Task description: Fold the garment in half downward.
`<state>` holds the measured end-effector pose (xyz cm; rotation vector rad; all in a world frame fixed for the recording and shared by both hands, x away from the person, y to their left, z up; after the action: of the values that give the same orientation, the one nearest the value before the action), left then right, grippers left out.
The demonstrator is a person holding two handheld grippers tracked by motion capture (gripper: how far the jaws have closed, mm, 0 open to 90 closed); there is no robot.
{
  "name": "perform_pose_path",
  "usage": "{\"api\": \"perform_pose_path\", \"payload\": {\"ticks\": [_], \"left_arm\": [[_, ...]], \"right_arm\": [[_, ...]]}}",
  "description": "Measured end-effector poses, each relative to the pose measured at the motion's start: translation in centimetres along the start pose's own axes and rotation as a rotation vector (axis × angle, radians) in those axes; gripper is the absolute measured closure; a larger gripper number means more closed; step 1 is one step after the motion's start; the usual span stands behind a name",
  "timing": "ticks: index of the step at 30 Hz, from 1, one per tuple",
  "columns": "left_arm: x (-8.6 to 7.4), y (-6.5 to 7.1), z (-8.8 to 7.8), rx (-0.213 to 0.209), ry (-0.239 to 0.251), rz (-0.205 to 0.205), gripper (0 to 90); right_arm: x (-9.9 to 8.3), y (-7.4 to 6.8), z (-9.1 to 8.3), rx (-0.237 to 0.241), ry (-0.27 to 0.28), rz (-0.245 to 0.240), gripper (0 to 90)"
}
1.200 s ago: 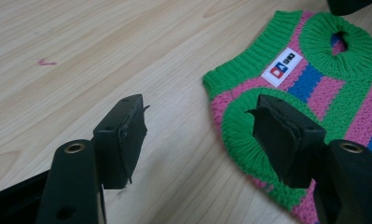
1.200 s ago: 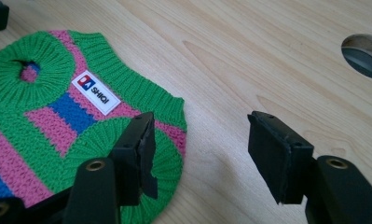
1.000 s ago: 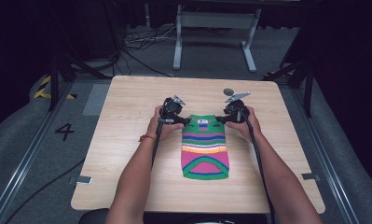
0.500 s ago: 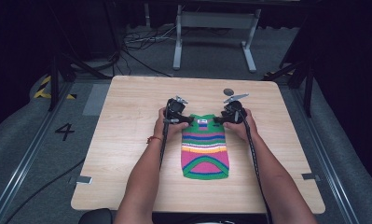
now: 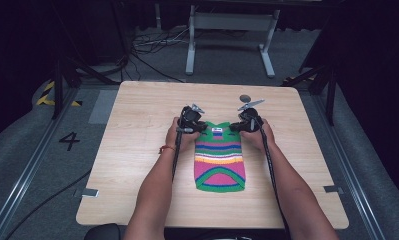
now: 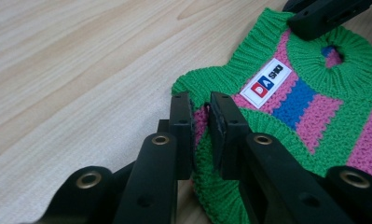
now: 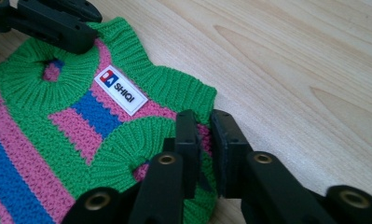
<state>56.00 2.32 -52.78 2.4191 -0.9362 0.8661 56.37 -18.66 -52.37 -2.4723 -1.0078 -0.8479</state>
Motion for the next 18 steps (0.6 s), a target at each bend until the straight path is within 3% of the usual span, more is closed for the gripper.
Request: {"api": "perform_pose_path", "payload": {"ticks": [4,10,18], "left_arm": [[0.8,0.1,-0.3,0.011,0.043,0.003,80.8],[2.8,0.7,-1.2,0.035,0.084,0.043,81.6],[3.5,0.7,-2.4,0.063,0.100,0.083,82.0]], "right_arm": [[0.1,0.2,-0.4,-0.014,0.011,-0.016,85.1],[1.0,0.5,-1.8,-0.074,0.079,-0.033,85.1],[1.9,0.6,-3.8,-0.087,0.152,-0.069,85.4]]}}
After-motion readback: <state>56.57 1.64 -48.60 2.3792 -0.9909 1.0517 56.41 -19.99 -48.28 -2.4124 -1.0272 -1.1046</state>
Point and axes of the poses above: each handheld gripper's, and its own axes: z roughly forward along the jaws, x roughly out of its top, y roughly to its right, the point moved 4 cm from there along z, roughly forward along the jaws, and after that the axes turned 4 degrees about -z, right-handed, at the moved point
